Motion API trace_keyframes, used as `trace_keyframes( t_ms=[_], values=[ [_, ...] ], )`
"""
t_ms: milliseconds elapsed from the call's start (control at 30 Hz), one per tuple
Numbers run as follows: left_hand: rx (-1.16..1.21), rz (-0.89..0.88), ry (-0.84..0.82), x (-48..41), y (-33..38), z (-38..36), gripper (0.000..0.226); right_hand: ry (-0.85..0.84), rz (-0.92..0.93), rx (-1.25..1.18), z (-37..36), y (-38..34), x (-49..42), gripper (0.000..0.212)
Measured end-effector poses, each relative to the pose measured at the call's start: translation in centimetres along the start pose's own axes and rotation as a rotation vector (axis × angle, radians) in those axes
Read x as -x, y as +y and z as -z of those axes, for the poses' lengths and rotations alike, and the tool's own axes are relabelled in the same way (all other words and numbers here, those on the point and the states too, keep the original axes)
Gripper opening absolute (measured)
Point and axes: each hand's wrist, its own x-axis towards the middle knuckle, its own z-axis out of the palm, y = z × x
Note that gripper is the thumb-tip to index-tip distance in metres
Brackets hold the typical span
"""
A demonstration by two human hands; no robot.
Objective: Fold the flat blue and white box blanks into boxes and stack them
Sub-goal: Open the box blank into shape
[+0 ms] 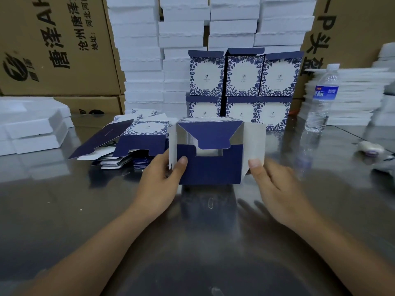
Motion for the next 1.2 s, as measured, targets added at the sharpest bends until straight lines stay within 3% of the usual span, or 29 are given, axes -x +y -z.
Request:
trace_keyframes(
  t_ms=[67,167,433,533,767,967,1100,1200],
  values=[
    [-0.067,-0.061,0.055,0.2,0.3,-0.1,0.030,-0.093,0.025,0.036,0.0,-0.2,0.1,0.031],
    [-0.116,-0.075,0.066,0.4,0.5,-0.2,0.033,-0.199,0.021,0.024,-0.2,-0.1,0.2,0.053],
    [-0.011,-0.088,0.179,0.9,1.8,-0.3,0.054,-0.150,-0.193,0.151,-0.5,0.0,0.1,0.061],
    [0.032,-0.066,0.177,0.9,2.1,-0.2,0.057,-0.252,-0.280,-0.017,-0.5,-0.4,0.0,0.070],
    [0.109,-0.033,0.151,1.2,2.6,-0.6,0.048,-0.226,-0.505,-0.619,-1.2,-1.4,-0.4,0.055],
    [0.145,-0.019,0.137,1.3,2.7,-0.9,0.041,-0.181,-0.575,-0.653,-1.1,-1.7,-0.4,0.051],
    [0.158,-0.036,0.098,1.1,2.3,-0.9,0.016,-0.128,-0.580,-0.657,-1.3,-1.7,-0.3,0.055],
    [0.193,0.012,0.076,1.0,2.0,-0.9,0.011,-0.089,-0.587,-0.668,-1.3,-1.9,-0.4,0.060]
  ],
)
